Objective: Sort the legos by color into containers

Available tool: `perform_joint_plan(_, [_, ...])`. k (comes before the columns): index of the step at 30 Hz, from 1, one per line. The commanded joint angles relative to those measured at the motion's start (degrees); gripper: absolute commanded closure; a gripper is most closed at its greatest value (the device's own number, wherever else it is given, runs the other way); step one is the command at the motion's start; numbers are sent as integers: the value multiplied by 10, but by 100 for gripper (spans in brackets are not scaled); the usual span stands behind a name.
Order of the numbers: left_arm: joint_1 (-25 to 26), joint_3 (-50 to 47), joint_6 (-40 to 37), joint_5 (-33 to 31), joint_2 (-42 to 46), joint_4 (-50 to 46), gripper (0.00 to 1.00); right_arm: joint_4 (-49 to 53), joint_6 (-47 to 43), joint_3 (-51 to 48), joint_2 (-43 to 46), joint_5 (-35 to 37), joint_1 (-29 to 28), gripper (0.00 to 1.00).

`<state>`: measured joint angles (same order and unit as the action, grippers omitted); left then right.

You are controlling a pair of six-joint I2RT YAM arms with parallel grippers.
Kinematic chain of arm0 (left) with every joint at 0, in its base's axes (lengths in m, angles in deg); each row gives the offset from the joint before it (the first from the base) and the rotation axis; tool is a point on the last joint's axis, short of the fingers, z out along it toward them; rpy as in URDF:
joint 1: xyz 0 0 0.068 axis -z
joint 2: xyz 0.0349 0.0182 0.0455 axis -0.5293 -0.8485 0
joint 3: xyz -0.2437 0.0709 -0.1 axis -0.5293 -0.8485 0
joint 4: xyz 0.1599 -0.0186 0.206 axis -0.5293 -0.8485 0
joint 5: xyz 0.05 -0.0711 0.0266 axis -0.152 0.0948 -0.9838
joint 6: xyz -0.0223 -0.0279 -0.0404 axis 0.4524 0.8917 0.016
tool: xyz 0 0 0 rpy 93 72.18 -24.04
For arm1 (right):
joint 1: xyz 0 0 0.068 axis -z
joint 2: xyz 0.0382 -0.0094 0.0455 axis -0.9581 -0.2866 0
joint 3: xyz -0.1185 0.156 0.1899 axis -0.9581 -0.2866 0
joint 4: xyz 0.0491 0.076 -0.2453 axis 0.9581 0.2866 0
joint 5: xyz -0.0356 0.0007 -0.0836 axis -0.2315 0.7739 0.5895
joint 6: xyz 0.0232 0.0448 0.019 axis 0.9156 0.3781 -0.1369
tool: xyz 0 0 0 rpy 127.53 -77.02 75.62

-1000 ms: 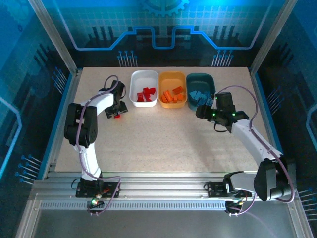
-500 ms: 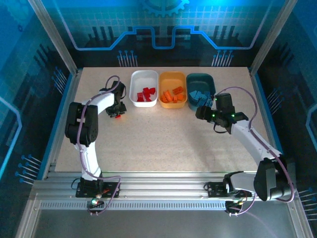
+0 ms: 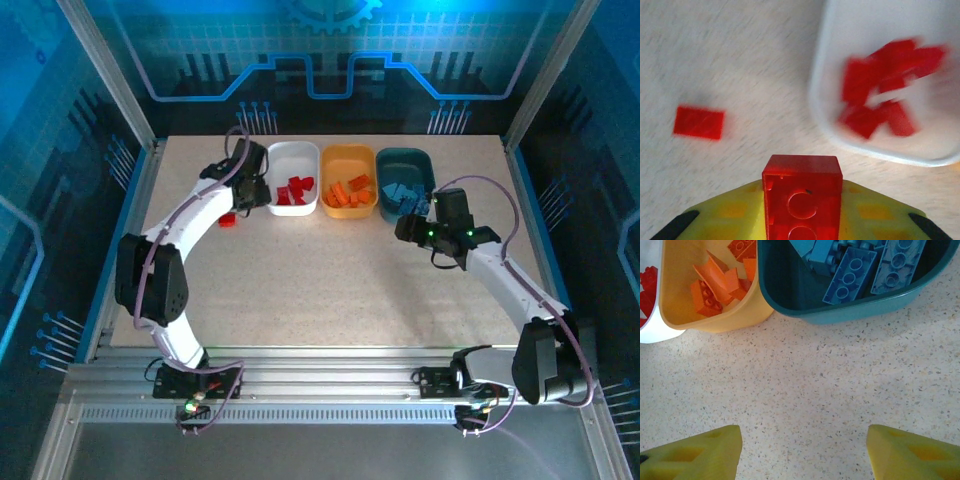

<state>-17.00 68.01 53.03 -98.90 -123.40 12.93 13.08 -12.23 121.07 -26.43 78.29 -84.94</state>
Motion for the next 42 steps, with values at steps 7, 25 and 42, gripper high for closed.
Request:
perform_joint_plan(7, [3,182,-30,98,-160,-11,65,26,-7,3,15,14,-1,32])
perform_joint_plan(25, [-56,64,-27,38,-55,46,1,36,-15,27,-6,-2,-15,32])
perform_joint_plan(42, [-162,-11,-6,58,-165,24,9,45,-20,31,-4,-8,-30,31])
